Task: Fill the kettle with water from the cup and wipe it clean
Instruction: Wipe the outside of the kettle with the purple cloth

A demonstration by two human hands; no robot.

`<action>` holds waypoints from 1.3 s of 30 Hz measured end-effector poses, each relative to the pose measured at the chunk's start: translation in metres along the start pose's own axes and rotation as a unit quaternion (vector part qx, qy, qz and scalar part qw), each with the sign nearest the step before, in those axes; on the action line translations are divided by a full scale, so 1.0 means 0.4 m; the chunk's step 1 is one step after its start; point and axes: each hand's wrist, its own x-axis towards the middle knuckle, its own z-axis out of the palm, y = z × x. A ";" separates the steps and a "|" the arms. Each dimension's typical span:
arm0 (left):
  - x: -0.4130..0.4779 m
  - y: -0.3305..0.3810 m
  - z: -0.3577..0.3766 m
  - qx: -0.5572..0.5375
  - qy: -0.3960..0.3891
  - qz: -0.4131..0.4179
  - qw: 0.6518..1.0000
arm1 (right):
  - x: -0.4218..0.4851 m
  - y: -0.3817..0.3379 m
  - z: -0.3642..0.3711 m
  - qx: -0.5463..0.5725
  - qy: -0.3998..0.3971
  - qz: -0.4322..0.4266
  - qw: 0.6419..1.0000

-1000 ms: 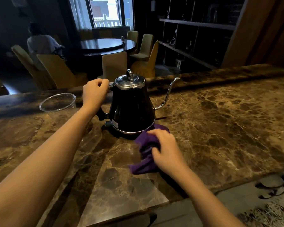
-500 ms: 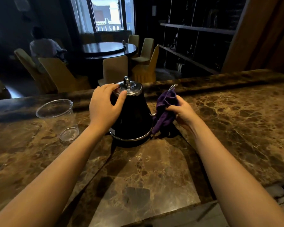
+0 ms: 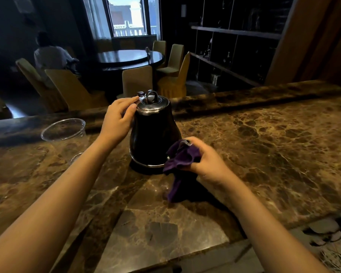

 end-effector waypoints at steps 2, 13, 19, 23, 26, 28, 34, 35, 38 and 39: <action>-0.007 0.014 0.004 -0.024 -0.023 -0.033 0.999 | -0.009 0.004 0.051 -0.046 -0.001 -0.029 0.999; 0.065 0.107 -0.085 0.058 -0.272 -0.063 0.958 | -0.012 0.001 0.286 -0.221 0.020 -0.103 0.970; 0.074 0.112 -0.108 0.070 -0.354 -0.079 0.929 | -0.107 -0.008 0.200 -0.197 0.068 -0.085 0.974; 0.060 0.151 -0.067 0.061 -0.355 -0.088 0.929 | -0.107 -0.056 0.089 -0.090 0.233 -0.043 0.967; 0.057 0.152 -0.045 0.089 -0.320 -0.070 0.941 | -0.041 -0.085 0.053 -0.152 0.288 -0.068 0.943; 0.059 0.150 -0.046 0.097 -0.323 -0.067 0.939 | 0.013 -0.074 0.080 -0.224 0.267 -0.092 0.933; 0.060 0.159 -0.042 0.086 -0.303 -0.091 0.945 | 0.074 0.064 0.181 -0.386 0.177 -0.177 0.888; 0.060 0.157 -0.045 0.088 -0.295 -0.093 0.947 | 0.071 0.084 0.178 -0.418 0.180 -0.193 0.869; 0.064 0.138 -0.040 0.101 -0.285 -0.098 0.948 | 0.049 0.122 0.163 -0.505 0.161 -0.219 0.819; 0.063 0.132 -0.037 0.103 -0.280 -0.100 0.949 | 0.039 0.134 0.158 -0.526 0.148 -0.223 0.807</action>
